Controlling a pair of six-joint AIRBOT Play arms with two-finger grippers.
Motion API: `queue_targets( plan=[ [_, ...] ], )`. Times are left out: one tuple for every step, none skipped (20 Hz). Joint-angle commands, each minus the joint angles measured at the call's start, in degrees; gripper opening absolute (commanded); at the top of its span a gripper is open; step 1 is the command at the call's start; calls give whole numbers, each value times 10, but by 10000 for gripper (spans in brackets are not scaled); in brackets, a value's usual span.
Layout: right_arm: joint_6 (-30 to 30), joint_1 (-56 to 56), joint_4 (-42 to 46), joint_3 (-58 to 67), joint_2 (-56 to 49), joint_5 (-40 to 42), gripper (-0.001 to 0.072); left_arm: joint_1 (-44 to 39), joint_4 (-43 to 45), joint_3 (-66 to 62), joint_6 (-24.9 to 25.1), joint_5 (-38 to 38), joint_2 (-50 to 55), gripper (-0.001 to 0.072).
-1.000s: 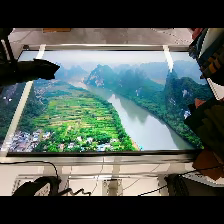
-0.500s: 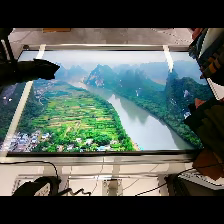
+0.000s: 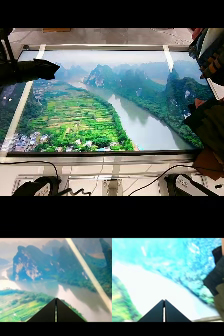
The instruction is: Fold the clothes and pants, and hang the long-sleeved shirts on hangers.
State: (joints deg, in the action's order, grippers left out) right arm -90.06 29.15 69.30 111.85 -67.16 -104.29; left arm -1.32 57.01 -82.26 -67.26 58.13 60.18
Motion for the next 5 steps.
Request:
queue_targets(
  plan=[
    [12,-101,113,-1,2,-9,27,0,0,-1,0,0,0,14],
    [12,-105,104,-1,2,-9,26,0,0,-1,0,0,0,15],
    [12,-107,98,-1,2,-9,26,0,0,-1,0,0,0,14],
    [12,-107,93,-1,2,-9,27,0,0,-1,0,0,0,15],
    [12,-107,92,-1,2,-9,27,0,0,-1,0,0,0,14]
  ],
)
